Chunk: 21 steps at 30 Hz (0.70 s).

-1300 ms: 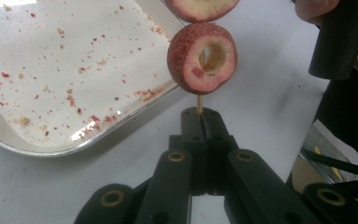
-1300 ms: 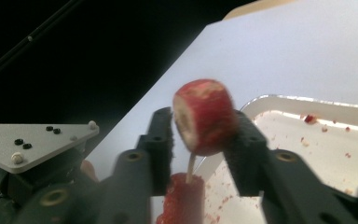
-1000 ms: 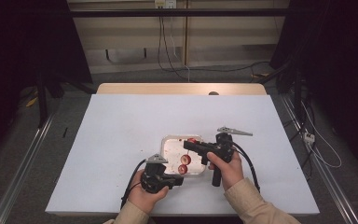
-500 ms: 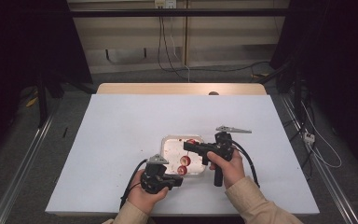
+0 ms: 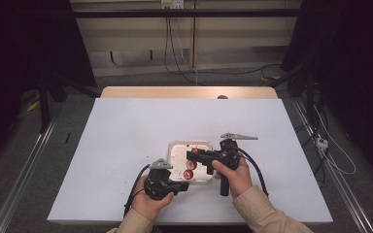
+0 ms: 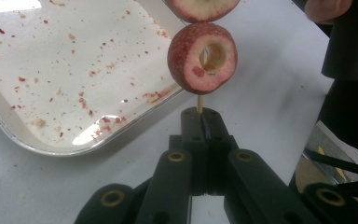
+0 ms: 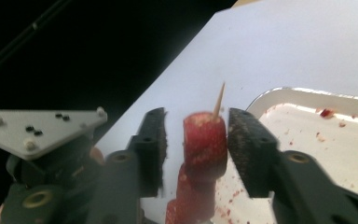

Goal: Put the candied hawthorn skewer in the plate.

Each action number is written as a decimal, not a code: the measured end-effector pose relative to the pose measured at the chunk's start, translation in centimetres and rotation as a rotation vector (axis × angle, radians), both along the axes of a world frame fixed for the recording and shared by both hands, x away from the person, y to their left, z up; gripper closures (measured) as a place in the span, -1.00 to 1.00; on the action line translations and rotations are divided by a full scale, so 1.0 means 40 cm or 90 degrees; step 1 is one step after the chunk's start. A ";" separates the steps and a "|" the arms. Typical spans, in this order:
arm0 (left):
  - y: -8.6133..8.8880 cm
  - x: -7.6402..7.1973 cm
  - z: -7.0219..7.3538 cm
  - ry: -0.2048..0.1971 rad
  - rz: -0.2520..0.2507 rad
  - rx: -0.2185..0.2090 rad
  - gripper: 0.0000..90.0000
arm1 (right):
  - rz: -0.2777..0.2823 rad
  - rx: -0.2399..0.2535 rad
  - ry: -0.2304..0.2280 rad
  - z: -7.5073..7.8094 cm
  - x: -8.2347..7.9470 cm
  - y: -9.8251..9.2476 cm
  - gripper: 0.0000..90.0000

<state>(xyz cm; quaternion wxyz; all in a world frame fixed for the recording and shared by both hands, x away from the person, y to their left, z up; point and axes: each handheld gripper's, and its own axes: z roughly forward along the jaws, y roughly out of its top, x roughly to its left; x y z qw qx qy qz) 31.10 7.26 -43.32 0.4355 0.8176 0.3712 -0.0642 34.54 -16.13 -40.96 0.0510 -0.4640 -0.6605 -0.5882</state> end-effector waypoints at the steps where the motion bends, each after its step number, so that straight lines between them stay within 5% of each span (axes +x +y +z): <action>1: 0.000 0.000 0.000 0.000 0.000 0.000 1.00 | -0.002 0.002 -0.003 0.002 0.001 -0.003 0.33; 12: -0.003 -0.001 0.004 0.001 0.012 0.007 1.00 | -0.023 -0.009 -0.025 0.004 0.000 -0.017 0.66; 17: 0.001 0.003 0.004 0.005 0.009 -0.001 1.00 | -0.026 -0.010 -0.033 0.003 -0.002 -0.017 0.65; 21: 0.007 0.006 0.005 0.007 0.010 -0.003 1.00 | -0.029 -0.012 -0.043 0.004 -0.002 -0.020 0.37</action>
